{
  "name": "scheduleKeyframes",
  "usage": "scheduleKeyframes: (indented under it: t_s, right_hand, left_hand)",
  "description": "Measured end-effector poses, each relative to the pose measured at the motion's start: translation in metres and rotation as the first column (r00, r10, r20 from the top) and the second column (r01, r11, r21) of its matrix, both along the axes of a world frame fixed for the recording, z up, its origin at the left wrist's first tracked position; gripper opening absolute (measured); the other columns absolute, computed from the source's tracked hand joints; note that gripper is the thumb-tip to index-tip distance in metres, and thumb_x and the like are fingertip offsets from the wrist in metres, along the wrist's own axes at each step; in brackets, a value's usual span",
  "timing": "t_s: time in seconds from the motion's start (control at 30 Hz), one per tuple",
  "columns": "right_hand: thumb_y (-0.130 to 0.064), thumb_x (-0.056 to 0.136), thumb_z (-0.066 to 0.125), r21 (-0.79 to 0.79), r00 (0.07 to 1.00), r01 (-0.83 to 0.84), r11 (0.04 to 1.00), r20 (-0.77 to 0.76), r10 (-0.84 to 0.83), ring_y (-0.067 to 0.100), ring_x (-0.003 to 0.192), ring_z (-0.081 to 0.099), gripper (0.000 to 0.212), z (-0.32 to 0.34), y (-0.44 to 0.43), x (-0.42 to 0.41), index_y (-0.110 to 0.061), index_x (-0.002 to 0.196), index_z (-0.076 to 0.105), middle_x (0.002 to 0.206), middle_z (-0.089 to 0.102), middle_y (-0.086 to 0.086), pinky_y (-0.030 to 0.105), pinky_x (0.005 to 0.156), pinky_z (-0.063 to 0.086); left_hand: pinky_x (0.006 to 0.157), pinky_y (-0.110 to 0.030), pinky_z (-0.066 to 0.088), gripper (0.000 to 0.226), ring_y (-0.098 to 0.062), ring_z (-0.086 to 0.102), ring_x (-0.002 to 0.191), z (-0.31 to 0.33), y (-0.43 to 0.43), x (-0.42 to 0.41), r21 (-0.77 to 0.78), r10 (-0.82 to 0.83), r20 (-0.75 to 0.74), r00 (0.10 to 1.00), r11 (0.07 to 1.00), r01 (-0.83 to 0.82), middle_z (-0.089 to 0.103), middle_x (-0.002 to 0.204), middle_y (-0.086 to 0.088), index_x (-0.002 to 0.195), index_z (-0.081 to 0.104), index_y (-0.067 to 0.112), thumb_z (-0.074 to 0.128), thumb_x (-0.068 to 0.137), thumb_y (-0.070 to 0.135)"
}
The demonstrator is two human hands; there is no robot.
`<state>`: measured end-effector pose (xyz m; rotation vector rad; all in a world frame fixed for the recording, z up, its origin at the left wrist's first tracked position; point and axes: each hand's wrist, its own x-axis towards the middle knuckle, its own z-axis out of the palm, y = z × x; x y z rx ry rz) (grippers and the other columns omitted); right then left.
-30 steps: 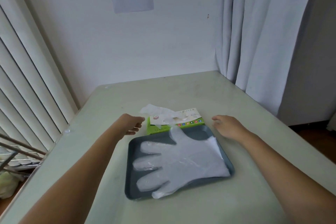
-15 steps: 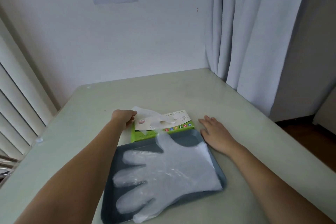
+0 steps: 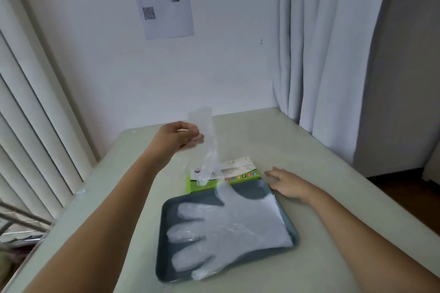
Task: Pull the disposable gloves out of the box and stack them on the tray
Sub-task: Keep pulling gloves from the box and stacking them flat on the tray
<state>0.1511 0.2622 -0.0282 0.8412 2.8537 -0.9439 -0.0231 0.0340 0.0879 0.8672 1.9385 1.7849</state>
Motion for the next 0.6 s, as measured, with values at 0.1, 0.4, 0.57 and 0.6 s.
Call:
scheduleKeyframes:
  t_s: [0.1, 0.4, 0.57, 0.6]
  right_hand:
    - [-0.019, 0.095, 0.054, -0.314, 0.957, 0.077, 0.946, -0.243, -0.159, 0.014, 0.105, 0.056, 0.035, 0.019, -0.008, 0.005, 0.004, 0.122, 0.060, 0.130, 0.058, 0.019, 0.027, 0.088, 0.039]
    - [-0.067, 0.078, 0.054, -0.470, 0.721, -0.410, 0.782, -0.692, -0.038, 0.012, 0.127, 0.051, 0.064, 0.133, -0.078, 0.030, -0.017, 0.118, 0.066, 0.128, 0.062, -0.005, 0.029, 0.110, 0.035]
    - [-0.030, 0.076, 0.071, -0.296, 0.757, -0.441, 0.847, -0.629, 0.175, 0.007, 0.085, 0.065, 0.039, 0.167, -0.109, 0.049, -0.001, 0.103, 0.069, 0.089, 0.071, 0.003, 0.012, 0.080, 0.047]
    - [-0.022, 0.078, 0.074, -0.269, 0.770, -0.413, 0.870, -0.613, 0.176, 0.009, 0.080, 0.065, 0.029, 0.168, -0.109, 0.050, -0.001, 0.097, 0.069, 0.084, 0.071, 0.004, 0.012, 0.077, 0.048]
  left_hand:
    - [0.085, -0.024, 0.056, 0.009, -0.017, 0.072, 0.087, 0.020, -0.019, 0.019, -0.054, -0.162, -0.006, 0.987, 0.985, 0.161, 0.074, 0.084, -0.005, 0.093, 0.066, 0.009, 0.059, 0.092, 0.004]
    - [0.080, -0.020, 0.053, 0.013, -0.015, 0.069, 0.081, 0.049, -0.045, 0.080, -0.260, -0.436, -0.210, 0.875, 0.888, 0.380, 0.073, 0.092, -0.010, 0.097, 0.072, 0.003, 0.060, 0.092, 0.003]
    - [0.066, -0.021, 0.051, 0.015, -0.014, 0.060, 0.063, 0.052, -0.051, 0.093, -0.270, -0.398, -0.290, 0.870, 0.907, 0.325, 0.065, 0.070, -0.003, 0.090, 0.072, 0.010, 0.058, 0.095, 0.010]
    - [0.057, -0.019, 0.047, 0.016, -0.012, 0.054, 0.055, 0.051, -0.052, 0.094, -0.275, -0.373, -0.305, 0.876, 0.915, 0.294, 0.061, 0.063, 0.001, 0.092, 0.072, 0.010, 0.057, 0.096, 0.012]
